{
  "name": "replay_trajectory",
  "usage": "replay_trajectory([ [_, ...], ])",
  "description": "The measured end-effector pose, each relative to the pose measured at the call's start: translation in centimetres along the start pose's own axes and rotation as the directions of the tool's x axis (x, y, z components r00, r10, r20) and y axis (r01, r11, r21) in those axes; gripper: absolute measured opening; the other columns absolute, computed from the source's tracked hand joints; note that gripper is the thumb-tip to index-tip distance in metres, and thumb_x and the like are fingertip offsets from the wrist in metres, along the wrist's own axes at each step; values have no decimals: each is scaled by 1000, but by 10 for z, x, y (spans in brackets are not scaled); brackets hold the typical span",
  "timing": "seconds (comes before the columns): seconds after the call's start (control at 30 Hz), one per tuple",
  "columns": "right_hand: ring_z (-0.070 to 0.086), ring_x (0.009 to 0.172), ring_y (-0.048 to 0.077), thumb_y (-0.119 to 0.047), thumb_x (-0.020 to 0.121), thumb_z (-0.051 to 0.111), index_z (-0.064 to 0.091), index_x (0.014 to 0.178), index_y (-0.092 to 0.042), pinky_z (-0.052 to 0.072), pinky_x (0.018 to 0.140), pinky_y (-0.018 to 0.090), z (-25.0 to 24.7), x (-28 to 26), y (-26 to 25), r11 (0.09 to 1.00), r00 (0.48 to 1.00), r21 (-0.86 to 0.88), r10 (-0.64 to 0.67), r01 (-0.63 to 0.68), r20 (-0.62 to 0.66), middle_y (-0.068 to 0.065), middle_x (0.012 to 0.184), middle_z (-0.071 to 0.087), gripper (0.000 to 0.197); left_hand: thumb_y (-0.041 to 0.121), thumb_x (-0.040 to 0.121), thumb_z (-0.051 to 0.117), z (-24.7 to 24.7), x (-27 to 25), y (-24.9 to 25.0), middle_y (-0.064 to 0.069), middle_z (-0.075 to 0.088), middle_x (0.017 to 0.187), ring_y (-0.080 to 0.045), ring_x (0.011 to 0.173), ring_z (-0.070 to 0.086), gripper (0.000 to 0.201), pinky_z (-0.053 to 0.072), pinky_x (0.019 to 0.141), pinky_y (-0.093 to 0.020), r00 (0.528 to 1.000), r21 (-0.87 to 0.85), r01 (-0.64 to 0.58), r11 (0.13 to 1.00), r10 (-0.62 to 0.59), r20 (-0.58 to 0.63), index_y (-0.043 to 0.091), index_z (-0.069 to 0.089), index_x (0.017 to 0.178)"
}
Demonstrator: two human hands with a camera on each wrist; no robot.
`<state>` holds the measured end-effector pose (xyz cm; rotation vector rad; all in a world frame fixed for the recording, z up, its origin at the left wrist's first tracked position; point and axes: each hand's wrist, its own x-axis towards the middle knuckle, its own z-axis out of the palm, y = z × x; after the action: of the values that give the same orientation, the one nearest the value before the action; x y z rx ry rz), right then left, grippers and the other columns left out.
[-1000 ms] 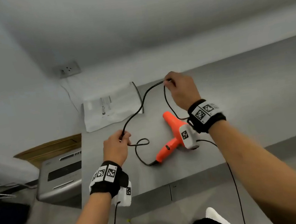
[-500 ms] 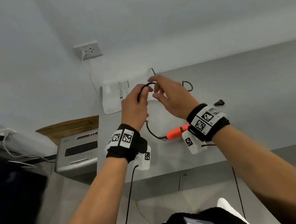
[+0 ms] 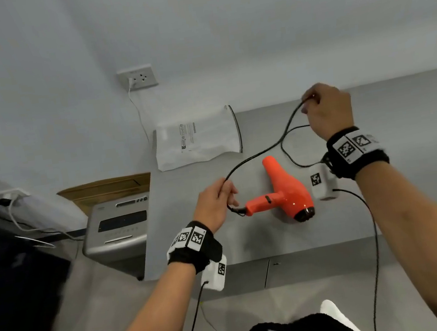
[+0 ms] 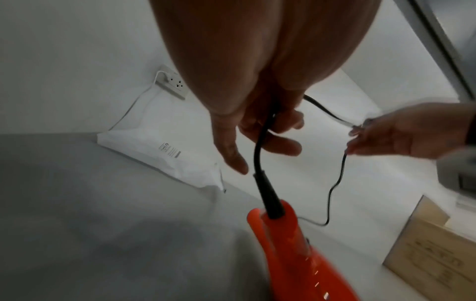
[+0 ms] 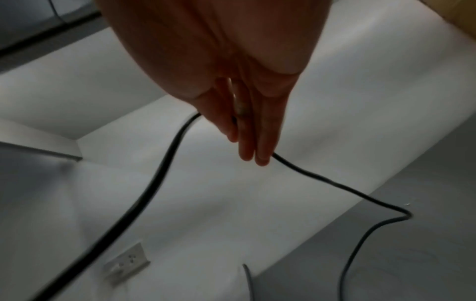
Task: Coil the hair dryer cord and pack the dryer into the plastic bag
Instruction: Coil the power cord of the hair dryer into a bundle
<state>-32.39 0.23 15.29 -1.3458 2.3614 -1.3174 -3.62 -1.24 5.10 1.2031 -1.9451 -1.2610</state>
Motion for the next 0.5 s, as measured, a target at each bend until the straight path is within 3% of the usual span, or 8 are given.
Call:
replay_trajectory([
  [0.07,64,90,35,-8,91,46,63,123,-18,49,86,31,7,-11,14,989,993,-144,56,-40,107,16,92,70,38,23,107,43,-1,3,12,0,48,59,-22,58,62,31,61,78,-50,998,-111,-30,993,22,-66,11,60,84],
  [0.17,60,105,31,-11,85,56,55,135,-31,48,97,37,29,-42,11,975,943,-177,-70,133,325,11,109,64,54,23,107,42,-5,7,38,-3,41,58,-23,55,47,31,61,66,-40,992,-198,-89,976,68,-108,7,59,87],
  [0.23,55,108,23,-15,84,64,59,134,-30,44,98,34,47,-64,3,963,873,-102,-177,248,454,8,115,56,53,22,107,41,-6,12,52,1,37,57,-20,52,38,31,46,52,-29,989,-228,-105,968,78,-125,9,60,88],
  [0.3,54,108,16,-17,87,67,64,130,-24,43,99,30,61,-83,-5,957,813,6,-249,289,526,3,118,56,43,23,107,42,-7,16,60,4,35,57,-14,48,31,29,32,48,-23,989,-272,-102,957,68,-132,15,63,88],
  [0.43,61,107,16,-24,95,64,65,111,-14,47,95,31,75,-94,-10,969,815,114,-244,217,526,1,113,68,19,19,106,45,-14,15,69,3,33,57,-11,48,28,25,27,46,-21,990,-315,-107,943,70,-126,11,66,95],
  [0.5,65,97,12,-24,98,60,62,103,-14,48,88,29,74,-94,-11,976,773,147,-216,159,596,-1,102,74,12,18,106,45,-18,14,70,5,33,57,-10,48,28,24,26,46,-20,991,-331,-110,937,75,-115,9,67,99],
])
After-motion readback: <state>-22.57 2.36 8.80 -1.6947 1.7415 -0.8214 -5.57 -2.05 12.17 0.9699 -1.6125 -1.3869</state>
